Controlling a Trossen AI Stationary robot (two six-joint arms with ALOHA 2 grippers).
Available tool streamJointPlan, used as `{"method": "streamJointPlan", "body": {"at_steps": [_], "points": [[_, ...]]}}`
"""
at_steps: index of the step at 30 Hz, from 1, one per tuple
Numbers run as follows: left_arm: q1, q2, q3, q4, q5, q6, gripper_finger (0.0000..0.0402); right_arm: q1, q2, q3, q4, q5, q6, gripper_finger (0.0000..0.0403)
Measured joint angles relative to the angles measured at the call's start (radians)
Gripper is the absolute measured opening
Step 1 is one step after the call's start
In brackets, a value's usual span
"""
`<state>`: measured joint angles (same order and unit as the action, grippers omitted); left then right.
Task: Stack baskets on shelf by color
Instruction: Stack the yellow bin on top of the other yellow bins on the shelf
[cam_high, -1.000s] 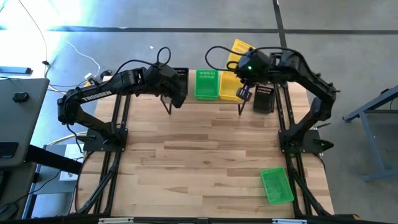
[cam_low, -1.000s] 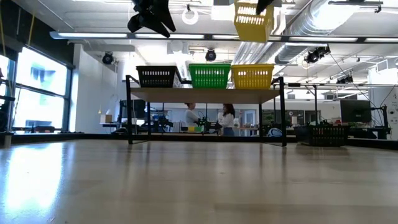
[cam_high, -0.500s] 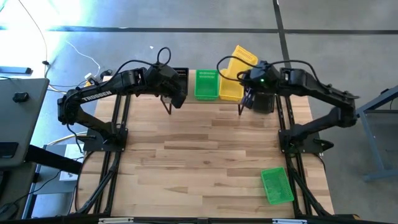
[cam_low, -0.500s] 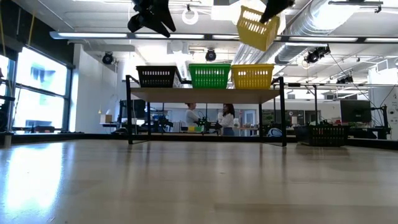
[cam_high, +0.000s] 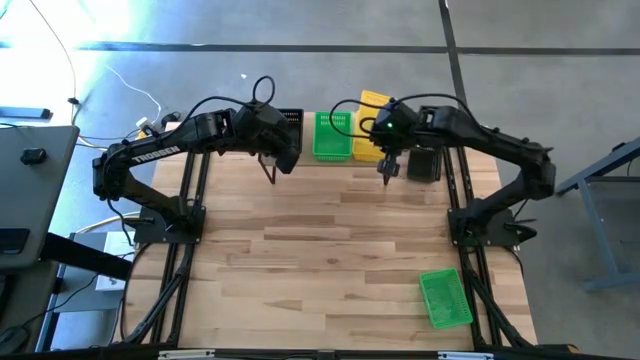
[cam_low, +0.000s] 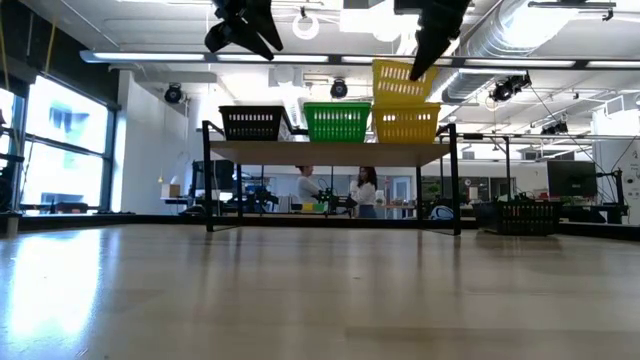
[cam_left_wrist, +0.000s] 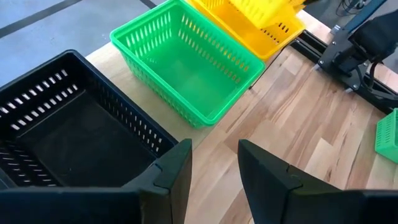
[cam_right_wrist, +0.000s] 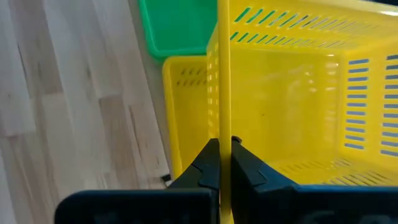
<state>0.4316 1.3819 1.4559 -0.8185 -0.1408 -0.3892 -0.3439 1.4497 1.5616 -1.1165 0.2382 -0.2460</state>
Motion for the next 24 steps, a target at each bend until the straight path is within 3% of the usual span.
{"method": "streamJointPlan", "body": {"at_steps": [9,24], "points": [[0.000,0.000,0.000,0.000,0.000,0.000,0.0120,-0.024,0.030,0.000,-0.028,-0.056,-0.025,0.0000],[0.000,0.000,0.000,0.000,0.000,0.000,0.0120,-0.062,0.051,0.000,-0.080,-0.031,-0.095,0.0000]]}}
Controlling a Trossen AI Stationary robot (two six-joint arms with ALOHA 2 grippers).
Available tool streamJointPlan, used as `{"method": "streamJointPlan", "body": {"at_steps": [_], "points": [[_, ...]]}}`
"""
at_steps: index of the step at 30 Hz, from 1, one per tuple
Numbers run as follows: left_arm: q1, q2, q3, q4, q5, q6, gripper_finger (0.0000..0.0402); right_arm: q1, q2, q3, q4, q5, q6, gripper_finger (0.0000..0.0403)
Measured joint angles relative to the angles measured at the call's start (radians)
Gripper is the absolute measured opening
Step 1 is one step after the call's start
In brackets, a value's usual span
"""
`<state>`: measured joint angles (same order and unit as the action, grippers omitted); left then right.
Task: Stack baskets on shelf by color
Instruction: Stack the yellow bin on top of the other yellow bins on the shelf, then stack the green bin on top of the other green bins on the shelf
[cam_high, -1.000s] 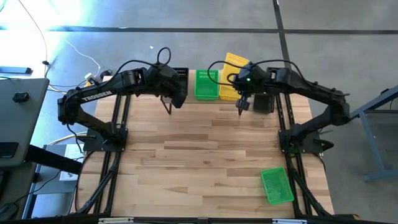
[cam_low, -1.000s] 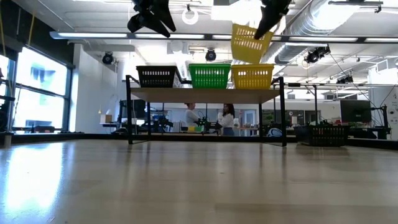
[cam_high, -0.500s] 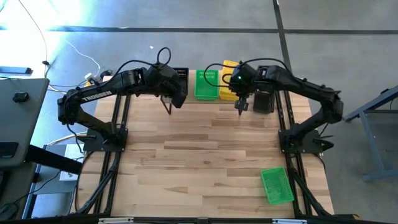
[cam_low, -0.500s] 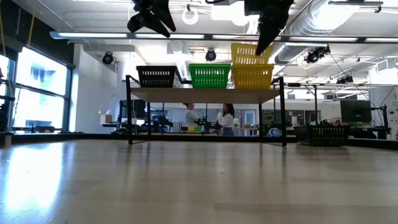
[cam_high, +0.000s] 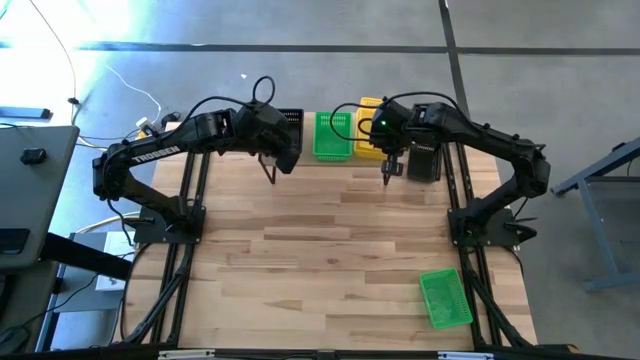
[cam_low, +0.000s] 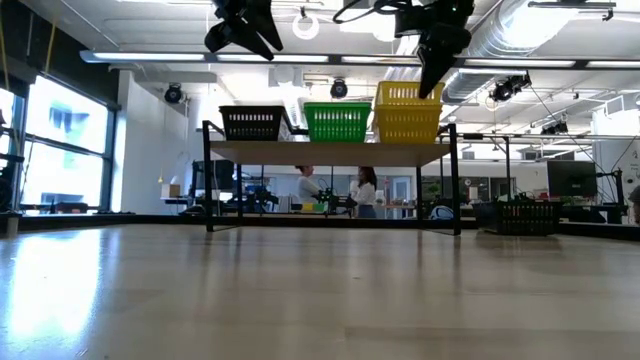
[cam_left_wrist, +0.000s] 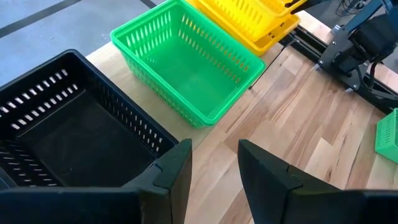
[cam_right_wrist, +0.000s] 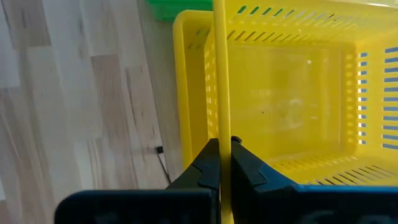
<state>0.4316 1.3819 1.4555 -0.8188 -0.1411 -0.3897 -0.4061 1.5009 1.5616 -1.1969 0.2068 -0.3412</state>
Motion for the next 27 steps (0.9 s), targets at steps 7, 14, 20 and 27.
{"method": "streamJointPlan", "body": {"at_steps": [7,14,20,27], "points": [[-0.001,0.000,0.000,0.000,0.000,0.000,0.0120,0.000,0.000,0.000,-0.004,-0.004,-0.005,0.0003],[-0.001,0.000,0.000,0.000,0.000,0.000,0.0120,0.000,0.000,0.000,-0.004,-0.015,0.018,0.0067],[-0.001,0.000,0.000,0.000,0.000,0.000,0.0120,0.000,-0.004,0.020,-0.028,-0.017,0.037,0.0113],[0.000,0.000,0.000,-0.001,0.001,0.000,0.0120,0.022,-0.005,0.146,-0.163,-0.028,0.144,0.0124]]}}
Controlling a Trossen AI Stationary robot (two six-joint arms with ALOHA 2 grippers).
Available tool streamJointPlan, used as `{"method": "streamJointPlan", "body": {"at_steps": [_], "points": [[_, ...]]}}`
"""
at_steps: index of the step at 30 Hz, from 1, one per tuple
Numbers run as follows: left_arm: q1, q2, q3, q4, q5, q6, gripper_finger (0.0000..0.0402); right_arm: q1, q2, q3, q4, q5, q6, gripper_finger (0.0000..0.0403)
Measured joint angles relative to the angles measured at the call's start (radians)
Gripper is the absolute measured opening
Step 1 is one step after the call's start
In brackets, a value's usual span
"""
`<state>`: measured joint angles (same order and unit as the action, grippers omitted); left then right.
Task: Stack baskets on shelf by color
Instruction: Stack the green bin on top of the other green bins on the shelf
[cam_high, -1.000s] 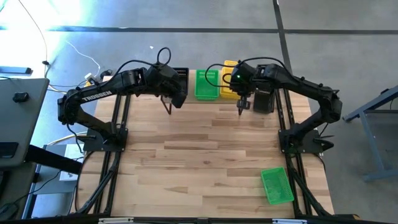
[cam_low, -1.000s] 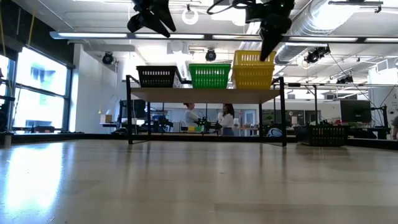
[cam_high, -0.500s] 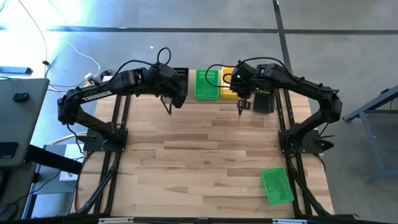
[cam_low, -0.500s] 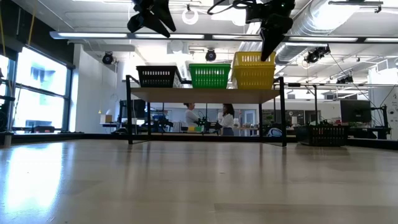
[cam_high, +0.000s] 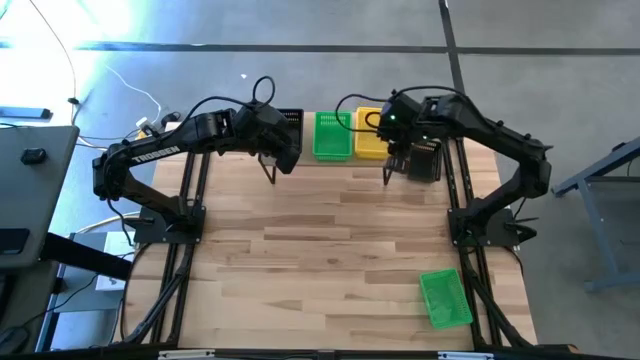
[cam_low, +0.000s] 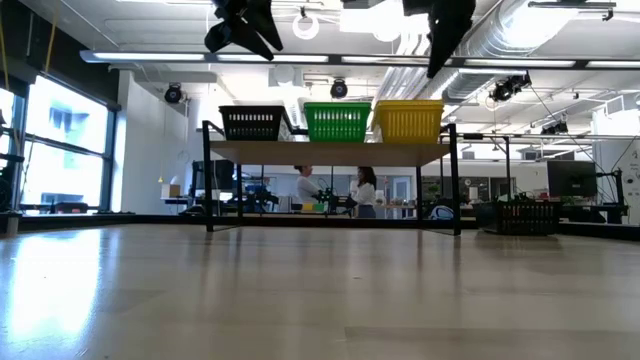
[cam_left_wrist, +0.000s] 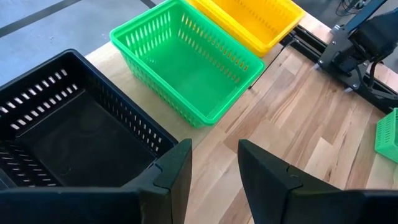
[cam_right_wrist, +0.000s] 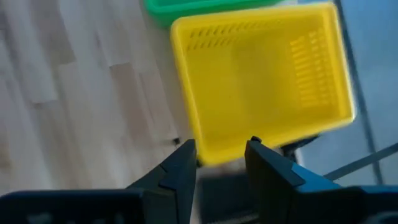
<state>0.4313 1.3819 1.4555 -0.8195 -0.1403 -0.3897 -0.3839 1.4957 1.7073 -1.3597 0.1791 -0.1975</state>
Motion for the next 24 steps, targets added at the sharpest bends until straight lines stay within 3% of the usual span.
{"method": "streamJointPlan", "body": {"at_steps": [5,13,24], "points": [[0.000,0.000,0.000,-0.022,0.042,0.021,0.0120,0.079,-0.004,0.023,-0.080,-0.059,0.116,0.0124],[-0.037,0.000,0.000,-0.088,0.087,0.062,0.0120,0.317,-0.012,0.023,-0.116,-0.024,0.398,0.0124],[-0.141,-0.011,-0.001,-0.105,0.114,0.087,0.0120,0.703,-0.017,-0.130,-0.127,0.003,0.870,0.0122]]}}
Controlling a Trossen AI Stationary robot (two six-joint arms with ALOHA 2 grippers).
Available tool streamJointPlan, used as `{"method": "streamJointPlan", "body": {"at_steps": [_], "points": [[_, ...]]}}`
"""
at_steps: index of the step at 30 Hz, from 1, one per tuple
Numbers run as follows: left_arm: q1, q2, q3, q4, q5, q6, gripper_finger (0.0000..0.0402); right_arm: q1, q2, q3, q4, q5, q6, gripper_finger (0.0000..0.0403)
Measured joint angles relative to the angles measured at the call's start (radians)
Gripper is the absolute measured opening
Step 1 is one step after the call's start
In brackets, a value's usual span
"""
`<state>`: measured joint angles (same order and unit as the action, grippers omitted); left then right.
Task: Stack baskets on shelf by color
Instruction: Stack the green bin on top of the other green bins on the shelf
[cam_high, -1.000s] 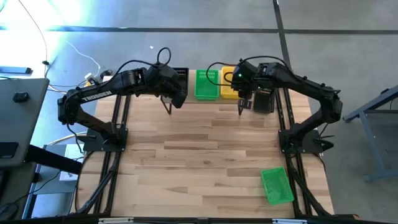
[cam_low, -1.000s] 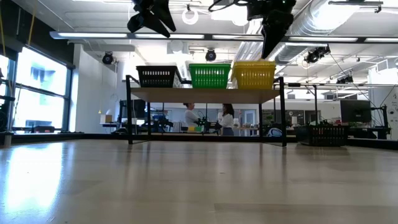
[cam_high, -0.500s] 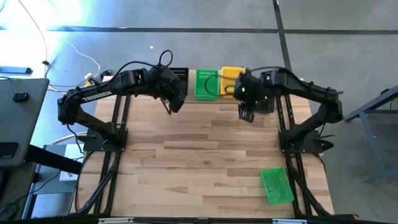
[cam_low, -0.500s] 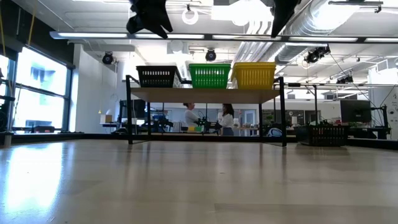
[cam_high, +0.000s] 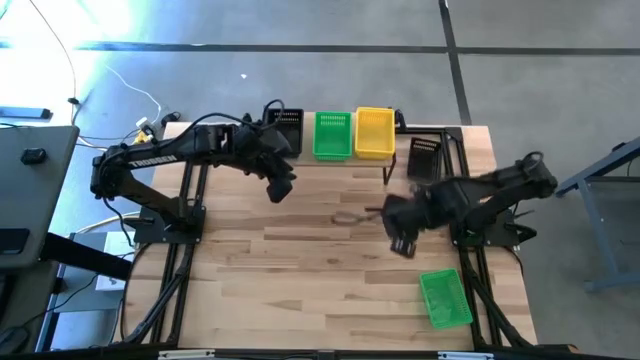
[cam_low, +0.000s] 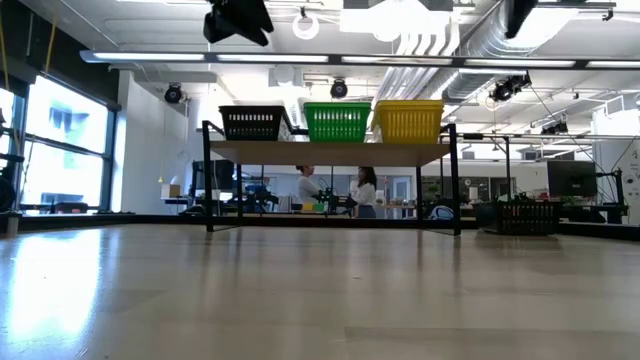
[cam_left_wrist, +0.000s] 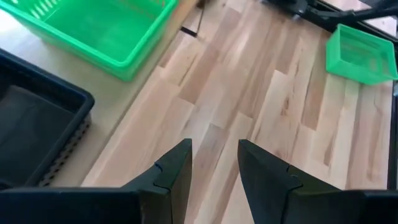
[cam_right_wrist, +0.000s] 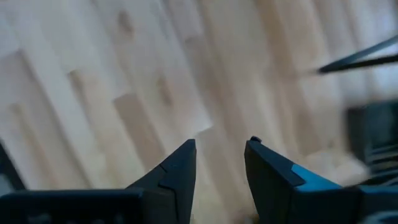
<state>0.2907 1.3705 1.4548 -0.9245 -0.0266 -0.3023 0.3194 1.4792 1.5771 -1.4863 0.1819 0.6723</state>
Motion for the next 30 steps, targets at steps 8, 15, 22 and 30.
{"method": "streamJointPlan", "body": {"at_steps": [8,15,22,30], "points": [[-0.039,0.000,0.000,-0.011,-0.003,0.023,0.0120,0.261,0.000,-0.085,0.060,-0.087,0.250,0.0108],[-0.066,0.000,0.000,-0.054,-0.003,0.016,0.0120,0.450,0.000,-0.134,0.134,-0.086,0.483,0.0098],[-0.100,0.000,0.000,-0.060,-0.003,-0.035,0.0120,0.594,0.000,-0.220,0.235,-0.090,0.659,0.0097],[-0.128,0.000,0.000,-0.059,-0.003,-0.050,0.0120,0.712,0.000,-0.356,0.474,-0.136,0.752,0.0097]]}}
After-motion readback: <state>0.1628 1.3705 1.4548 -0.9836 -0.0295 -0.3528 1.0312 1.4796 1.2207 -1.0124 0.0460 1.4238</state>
